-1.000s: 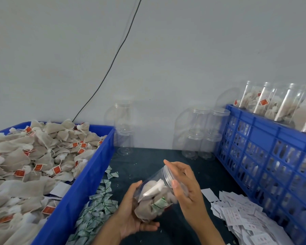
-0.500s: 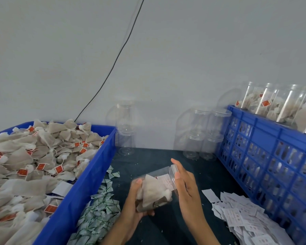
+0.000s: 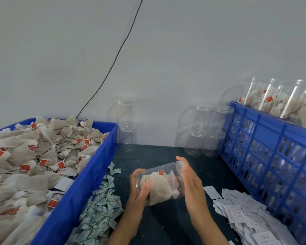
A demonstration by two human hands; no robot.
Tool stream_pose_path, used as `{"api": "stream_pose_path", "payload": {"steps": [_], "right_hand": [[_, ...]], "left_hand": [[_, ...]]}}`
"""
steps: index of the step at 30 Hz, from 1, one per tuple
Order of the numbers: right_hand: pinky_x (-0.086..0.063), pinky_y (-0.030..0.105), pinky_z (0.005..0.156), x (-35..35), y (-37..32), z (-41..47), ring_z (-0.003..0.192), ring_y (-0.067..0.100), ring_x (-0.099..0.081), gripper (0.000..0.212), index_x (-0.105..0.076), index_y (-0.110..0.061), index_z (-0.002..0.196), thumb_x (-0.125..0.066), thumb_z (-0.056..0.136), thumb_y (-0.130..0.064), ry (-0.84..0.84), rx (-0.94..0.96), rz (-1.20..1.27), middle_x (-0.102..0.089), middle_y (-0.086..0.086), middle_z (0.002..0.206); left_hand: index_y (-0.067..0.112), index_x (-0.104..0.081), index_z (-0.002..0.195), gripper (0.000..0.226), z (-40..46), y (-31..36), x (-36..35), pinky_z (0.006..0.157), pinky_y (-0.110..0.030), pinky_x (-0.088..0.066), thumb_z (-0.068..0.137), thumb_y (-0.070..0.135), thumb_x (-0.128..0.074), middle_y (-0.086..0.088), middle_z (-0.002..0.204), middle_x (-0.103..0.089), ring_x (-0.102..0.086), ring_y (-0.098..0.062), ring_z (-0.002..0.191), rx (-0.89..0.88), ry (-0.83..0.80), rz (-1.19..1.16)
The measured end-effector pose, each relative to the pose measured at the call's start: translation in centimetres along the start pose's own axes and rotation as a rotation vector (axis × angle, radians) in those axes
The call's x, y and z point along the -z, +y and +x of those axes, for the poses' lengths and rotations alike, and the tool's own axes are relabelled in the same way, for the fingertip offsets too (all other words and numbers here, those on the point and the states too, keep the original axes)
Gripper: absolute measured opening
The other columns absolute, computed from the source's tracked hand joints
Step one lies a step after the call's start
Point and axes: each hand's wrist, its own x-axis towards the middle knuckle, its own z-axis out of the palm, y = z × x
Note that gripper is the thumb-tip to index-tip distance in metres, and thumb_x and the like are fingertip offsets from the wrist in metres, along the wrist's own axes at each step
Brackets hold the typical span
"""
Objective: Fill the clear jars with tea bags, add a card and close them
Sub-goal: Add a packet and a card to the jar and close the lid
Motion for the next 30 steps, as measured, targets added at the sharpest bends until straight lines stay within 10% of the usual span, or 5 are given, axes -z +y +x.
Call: {"api": "stream_pose_path", "payload": {"steps": [3, 8, 18, 30], "right_hand": [[-0.047, 0.046, 0.100, 0.3, -0.6, 0.6, 0.108, 0.024, -0.063, 0.030, -0.066, -0.035, 0.111, -0.049, 0.094, -0.052, -0.030, -0.185, 0.112, -0.065, -0.004, 0.111], [-0.044, 0.008, 0.084, 0.9, -0.8, -0.9, 0.104, -0.005, -0.058, 0.040, -0.053, -0.046, 0.130, -0.046, 0.093, -0.058, -0.079, 0.118, 0.009, -0.058, -0.002, 0.119], [-0.036, 0.013, 0.097, 2.3, -1.5, -1.0, 0.119, 0.017, -0.050, 0.042, -0.058, -0.045, 0.128, -0.047, 0.087, -0.046, -0.258, 0.433, -0.149, -0.050, -0.006, 0.119], [-0.040, 0.009, 0.090, 0.7, -2.0, -1.0, 0.111, -0.009, -0.055, 0.038, -0.061, -0.042, 0.121, -0.050, 0.086, -0.051, -0.039, 0.242, 0.008, -0.059, -0.015, 0.120]], "left_hand": [[0.026, -0.046, 0.121, 0.067, -0.4, 0.0, 0.1, 0.059, -0.034, -0.056, 0.068, 0.065, -0.057, -0.004, 0.110, -0.068, -0.070, -0.022, 0.090, 0.046, -0.049, -0.041], [0.024, -0.073, 0.093, 0.054, -0.6, 0.7, 0.2, 0.042, -0.025, -0.037, 0.080, 0.064, -0.038, -0.015, 0.081, -0.069, -0.057, -0.020, 0.060, 0.197, -0.148, -0.122], [0.007, -0.077, 0.079, 0.063, -0.3, 2.2, 1.3, 0.032, -0.014, -0.028, 0.063, 0.064, -0.056, -0.022, 0.080, -0.060, -0.057, -0.027, 0.047, 0.564, -0.325, -0.276], [0.017, -0.067, 0.108, 0.058, -0.6, 0.9, -1.1, 0.049, -0.029, -0.051, 0.072, 0.062, -0.064, -0.012, 0.089, -0.072, -0.065, -0.022, 0.067, 0.250, -0.130, -0.265]]}}
